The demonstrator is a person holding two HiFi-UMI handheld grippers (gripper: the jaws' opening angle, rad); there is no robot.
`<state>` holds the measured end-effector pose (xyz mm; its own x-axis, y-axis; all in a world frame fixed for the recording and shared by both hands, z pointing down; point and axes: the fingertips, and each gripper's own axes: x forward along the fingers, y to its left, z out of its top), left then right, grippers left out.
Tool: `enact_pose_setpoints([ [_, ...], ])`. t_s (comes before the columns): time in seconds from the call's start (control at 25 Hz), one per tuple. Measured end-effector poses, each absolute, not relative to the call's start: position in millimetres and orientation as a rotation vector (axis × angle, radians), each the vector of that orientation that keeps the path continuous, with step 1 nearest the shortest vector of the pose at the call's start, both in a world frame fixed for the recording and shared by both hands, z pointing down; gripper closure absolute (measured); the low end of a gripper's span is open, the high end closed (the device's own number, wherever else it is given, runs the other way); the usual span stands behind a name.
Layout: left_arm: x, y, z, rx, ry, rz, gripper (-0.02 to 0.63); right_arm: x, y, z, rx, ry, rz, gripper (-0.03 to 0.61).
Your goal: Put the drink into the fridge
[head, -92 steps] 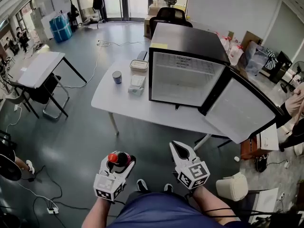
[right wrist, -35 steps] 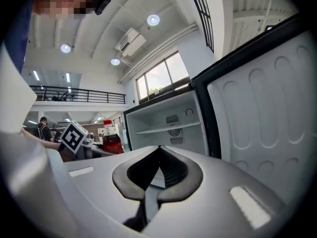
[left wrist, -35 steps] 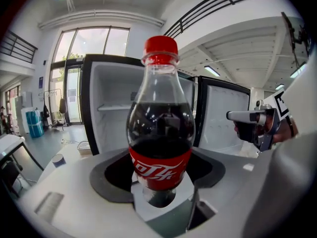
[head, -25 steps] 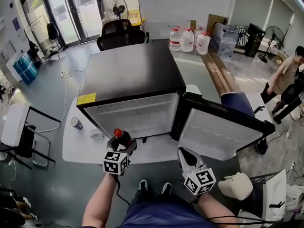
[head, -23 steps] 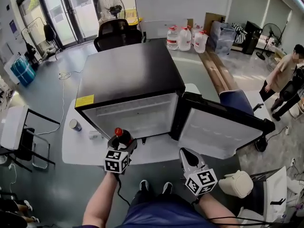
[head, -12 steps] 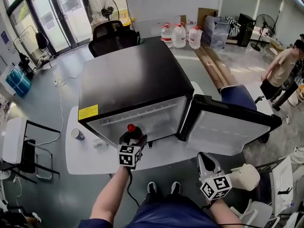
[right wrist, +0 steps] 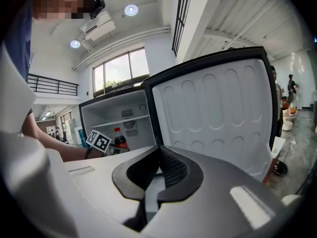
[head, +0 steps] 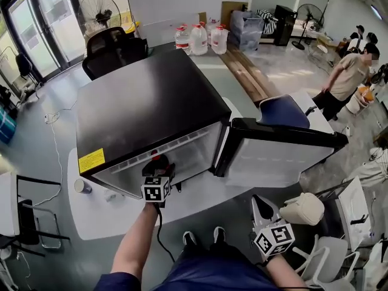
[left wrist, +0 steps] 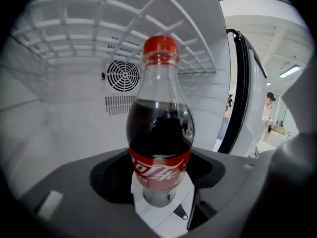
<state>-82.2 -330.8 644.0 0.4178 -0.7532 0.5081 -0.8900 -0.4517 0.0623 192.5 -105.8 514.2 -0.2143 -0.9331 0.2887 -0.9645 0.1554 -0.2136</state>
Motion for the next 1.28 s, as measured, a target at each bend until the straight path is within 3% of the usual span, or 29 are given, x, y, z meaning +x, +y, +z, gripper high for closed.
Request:
enact_pose_setpoints([
  [0.6,-59,-390,652,2.375,-1.409,0.571,0.301,208,-81,529,2.072,-2.141,0.613,0.575],
  [1.28,-51,-387,654,2.415,-1.446,0.605,0.298,182,-84,532,2.006,-2.203,0.640,0.575],
])
